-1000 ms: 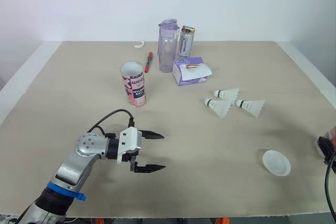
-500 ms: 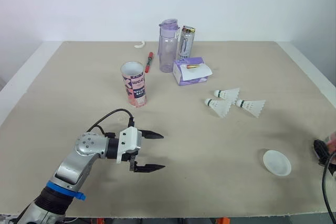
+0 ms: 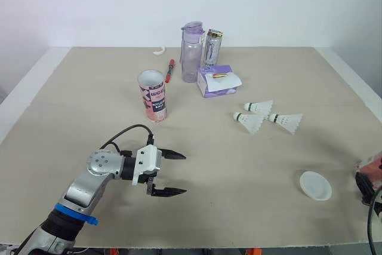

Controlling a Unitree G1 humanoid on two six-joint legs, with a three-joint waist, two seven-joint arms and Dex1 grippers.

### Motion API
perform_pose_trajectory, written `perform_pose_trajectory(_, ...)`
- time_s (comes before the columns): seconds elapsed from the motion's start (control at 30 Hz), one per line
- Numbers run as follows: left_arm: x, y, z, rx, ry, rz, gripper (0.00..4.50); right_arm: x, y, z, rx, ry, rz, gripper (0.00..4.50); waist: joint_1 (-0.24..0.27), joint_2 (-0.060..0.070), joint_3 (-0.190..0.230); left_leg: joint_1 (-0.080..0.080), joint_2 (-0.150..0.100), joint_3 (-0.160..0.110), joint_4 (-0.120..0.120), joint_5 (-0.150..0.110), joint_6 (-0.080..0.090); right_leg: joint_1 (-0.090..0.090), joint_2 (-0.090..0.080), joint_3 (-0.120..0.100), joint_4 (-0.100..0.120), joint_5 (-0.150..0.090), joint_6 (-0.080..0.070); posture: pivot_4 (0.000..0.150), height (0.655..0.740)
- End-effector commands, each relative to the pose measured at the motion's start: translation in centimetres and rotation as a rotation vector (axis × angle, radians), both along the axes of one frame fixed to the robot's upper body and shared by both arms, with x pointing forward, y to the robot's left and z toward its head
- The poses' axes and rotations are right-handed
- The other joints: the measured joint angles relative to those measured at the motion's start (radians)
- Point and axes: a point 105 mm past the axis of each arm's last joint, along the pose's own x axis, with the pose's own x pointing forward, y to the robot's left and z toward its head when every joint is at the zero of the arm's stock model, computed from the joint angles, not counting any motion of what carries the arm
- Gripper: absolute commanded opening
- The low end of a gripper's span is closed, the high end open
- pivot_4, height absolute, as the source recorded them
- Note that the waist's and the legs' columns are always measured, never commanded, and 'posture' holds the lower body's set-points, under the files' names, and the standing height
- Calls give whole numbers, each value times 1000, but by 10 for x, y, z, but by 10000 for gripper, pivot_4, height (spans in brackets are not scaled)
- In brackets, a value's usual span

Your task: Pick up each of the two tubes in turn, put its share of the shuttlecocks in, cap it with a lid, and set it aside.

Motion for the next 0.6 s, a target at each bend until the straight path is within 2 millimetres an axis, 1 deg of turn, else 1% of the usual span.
perform_pose_trajectory(0.03,3,-1,5,-2,-40,-23,45000,-17,1,24,-47,-50,-23,43252,0,0,0,0,0,0,0,0,0,0,0,0,0,0,0,1500,7400)
perform_pose_trajectory(0.07,4,-2,5,-2,-40,-25,45000,-20,5,26,-55,-43,-15,43252,0,0,0,0,0,0,0,0,0,0,0,0,0,0,0,1500,7400)
perform_pose_trajectory(0.13,6,-3,5,-1,-40,-30,45000,-27,20,31,-82,-22,45,43252,0,0,0,0,0,0,0,0,0,0,0,0,0,0,0,1500,7400)
perform_pose_trajectory(0.2,8,-3,5,-1,-40,-32,45000,-30,38,36,-101,-7,157,43252,0,0,0,0,0,0,0,0,0,0,0,0,0,0,0,1500,7400)
perform_pose_trajectory(0.23,8,-3,5,-2,-40,-32,45000,-30,44,37,-114,6,196,43252,0,1,0,0,0,0,0,0,0,0,0,0,0,0,0,1500,7400)
perform_pose_trajectory(0.33,11,-3,4,-1,-39,-33,45000,-33,74,36,-162,71,432,43252,2,1,-1,0,0,-1,-1,0,0,0,0,0,0,-1,0,1500,7400)
perform_pose_trajectory(0.4,12,-3,4,0,-40,-34,45000,-34,88,37,-181,96,553,43252,1,0,0,0,0,-1,-1,0,0,0,0,0,0,-1,0,1500,7400)
perform_pose_trajectory(0.47,13,-3,4,2,-42,-33,45000,-30,101,41,-199,95,660,43252,0,0,0,0,0,0,-1,0,0,0,-1,0,-1,-1,0,1500,7400)
perform_pose_trajectory(0.5,13,-2,4,1,-44,-30,45000,-25,111,44,-210,85,729,43252,0,-1,0,0,0,0,-1,0,0,0,-1,0,-1,-1,0,1500,7400)
perform_pose_trajectory(0.57,15,-1,5,-4,-46,-14,45000,-13,128,48,-229,67,840,43252,0,-1,0,0,0,0,-1,0,0,0,-1,0,-1,-1,0,1500,7400)
perform_pose_trajectory(0.6,17,0,7,-11,-48,10,45000,-1,142,50,-244,46,926,43252,0,-2,0,0,0,0,-1,0,0,0,-1,0,-1,-1,0,1500,7400)
